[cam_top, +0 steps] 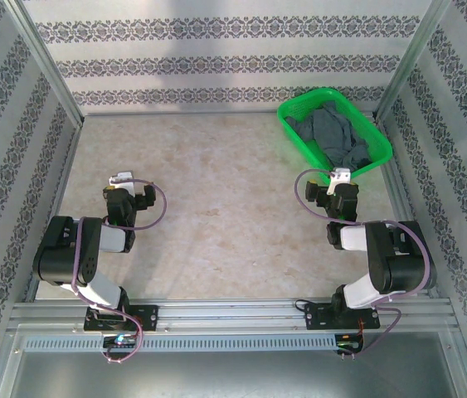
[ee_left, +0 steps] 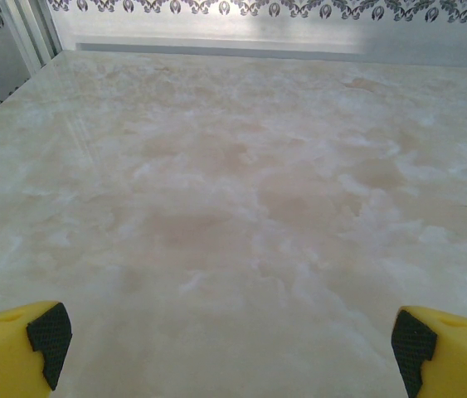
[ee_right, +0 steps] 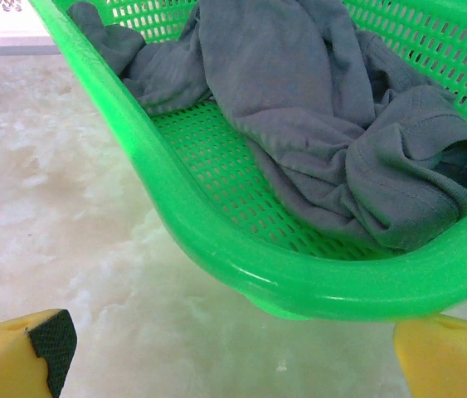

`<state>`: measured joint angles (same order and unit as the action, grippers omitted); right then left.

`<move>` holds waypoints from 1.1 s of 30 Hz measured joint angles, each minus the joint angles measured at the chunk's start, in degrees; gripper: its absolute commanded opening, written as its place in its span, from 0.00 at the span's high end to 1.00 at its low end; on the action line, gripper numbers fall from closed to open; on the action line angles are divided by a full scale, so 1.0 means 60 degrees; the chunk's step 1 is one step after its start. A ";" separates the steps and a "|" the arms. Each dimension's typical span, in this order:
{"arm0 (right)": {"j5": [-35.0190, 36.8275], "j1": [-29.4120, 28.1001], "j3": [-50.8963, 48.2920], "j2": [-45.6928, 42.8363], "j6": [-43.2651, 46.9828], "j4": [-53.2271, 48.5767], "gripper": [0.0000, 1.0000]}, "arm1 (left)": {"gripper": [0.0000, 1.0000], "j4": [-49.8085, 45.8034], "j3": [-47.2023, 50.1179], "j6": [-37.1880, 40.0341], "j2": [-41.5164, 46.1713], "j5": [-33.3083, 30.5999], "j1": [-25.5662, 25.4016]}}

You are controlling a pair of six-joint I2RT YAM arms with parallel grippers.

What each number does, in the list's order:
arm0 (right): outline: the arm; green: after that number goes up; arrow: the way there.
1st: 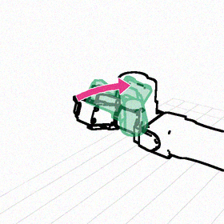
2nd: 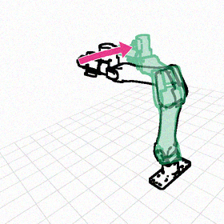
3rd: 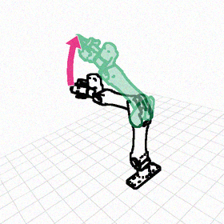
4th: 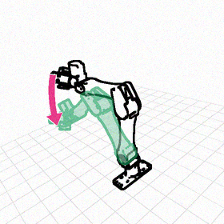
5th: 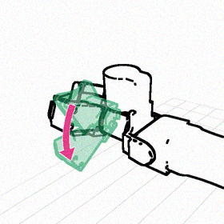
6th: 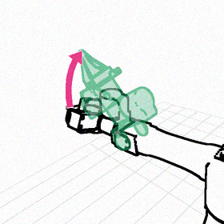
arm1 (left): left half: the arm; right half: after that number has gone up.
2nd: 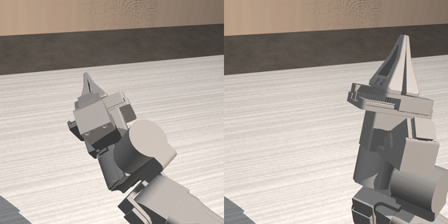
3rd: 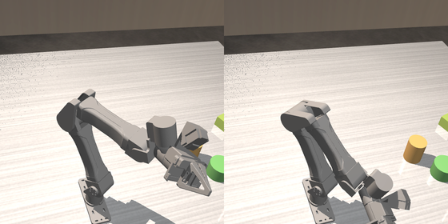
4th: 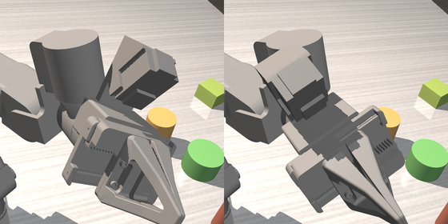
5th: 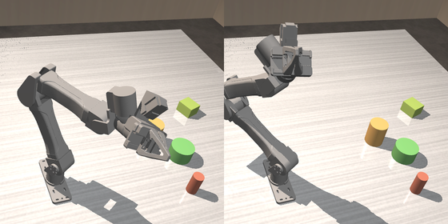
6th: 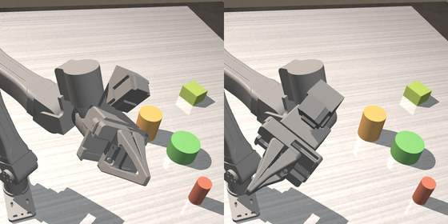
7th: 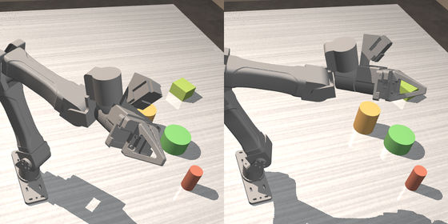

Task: Fold and stack the t-shirts

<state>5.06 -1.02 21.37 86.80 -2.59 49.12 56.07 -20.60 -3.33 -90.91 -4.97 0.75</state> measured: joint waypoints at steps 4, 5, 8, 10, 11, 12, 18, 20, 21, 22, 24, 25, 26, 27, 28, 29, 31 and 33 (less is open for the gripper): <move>0.0317 -0.0280 0.0000 -0.0532 0.0127 -0.0634 0.02 | 0.00 -0.0131 0.0080 0.0102 0.0215 -0.0007 -0.0051; 0.0535 -0.0572 0.0036 -0.1158 0.0244 -0.1279 0.02 | 0.00 -0.0525 0.0091 0.0200 0.0579 -0.0149 -0.0168; 0.1013 -0.1402 0.0860 -0.3238 -0.0178 -0.2914 0.02 | 0.00 -0.2422 -0.0219 0.0138 0.2718 -0.0801 -0.0922; 0.1140 -0.1468 0.2204 -0.4160 -0.1228 -0.4291 0.02 | 0.00 -0.4284 -0.1337 -0.0718 0.3916 -0.1082 -0.1184; 0.1180 -0.1308 0.2852 -0.4455 -0.1847 -0.4623 0.02 | 0.00 -0.5253 -0.2153 -0.1370 0.4320 -0.1235 -0.1188; 0.0954 -0.0929 0.3428 -0.4575 -0.2565 -0.4812 0.02 | 0.00 -0.5887 -0.2896 -0.2113 0.4612 -0.1293 -0.1137; 0.1257 0.0146 0.7573 -0.1960 -0.4459 -0.8065 0.09 | 0.00 -0.7209 -0.5442 -0.5227 0.3566 0.0506 -0.0404; 0.1268 0.0222 0.8870 -0.0605 -0.4805 -0.9428 0.11 | 0.00 -0.7938 -0.6470 -0.5501 0.2357 0.1060 -0.0776; 0.1220 0.0331 0.9621 0.0186 -0.4991 -1.0134 0.12 | 0.00 -0.8276 -0.6896 -0.5584 0.1814 0.1384 -0.1082; 0.1144 0.0481 1.0298 0.0976 -0.5151 -1.0735 0.12 | 0.00 -0.8564 -0.7191 -0.5672 0.1399 0.1698 -0.1410; 0.0922 0.0758 1.1307 0.2288 -0.5424 -1.1639 0.12 | 0.01 -0.8965 -0.7522 -0.5785 0.0889 0.2222 -0.2069; 0.0776 0.0863 1.1697 0.2932 -0.5544 -1.2018 0.12 | 0.03 -0.9089 -0.7584 -0.5843 0.0758 0.2419 -0.2375; 0.0681 0.0925 1.1908 0.3377 -0.5606 -1.2229 0.14 | 0.04 -0.9169 -0.7606 -0.5901 0.0699 0.2572 -0.2645; 0.0550 0.1016 1.2109 0.3927 -0.5672 -1.2473 0.17 | 0.06 -0.9242 -0.7617 -0.5982 0.0663 0.2696 -0.2918; 0.0423 0.1053 1.2254 0.4364 -0.5756 -1.2670 0.19 | 0.08 -0.9253 -0.7617 -0.6054 0.0641 0.2830 -0.3162; 0.0291 0.1067 1.2415 0.4765 -0.5829 -1.2877 0.20 | 0.10 -0.9249 -0.7617 -0.6131 0.0637 0.2914 -0.3359; -0.0018 0.1064 1.2961 0.5723 -0.5945 -1.3398 0.24 | 0.14 -0.9249 -0.7617 -0.6317 0.0634 0.3089 -0.3705; -0.0284 0.1064 1.3468 0.6441 -0.6084 -1.3686 0.27 | 0.17 -0.9253 -0.7617 -0.6473 0.0634 0.3195 -0.3949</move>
<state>3.36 5.37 102.17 125.45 -39.09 -32.99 0.56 -66.30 -42.17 -87.11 14.20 -22.94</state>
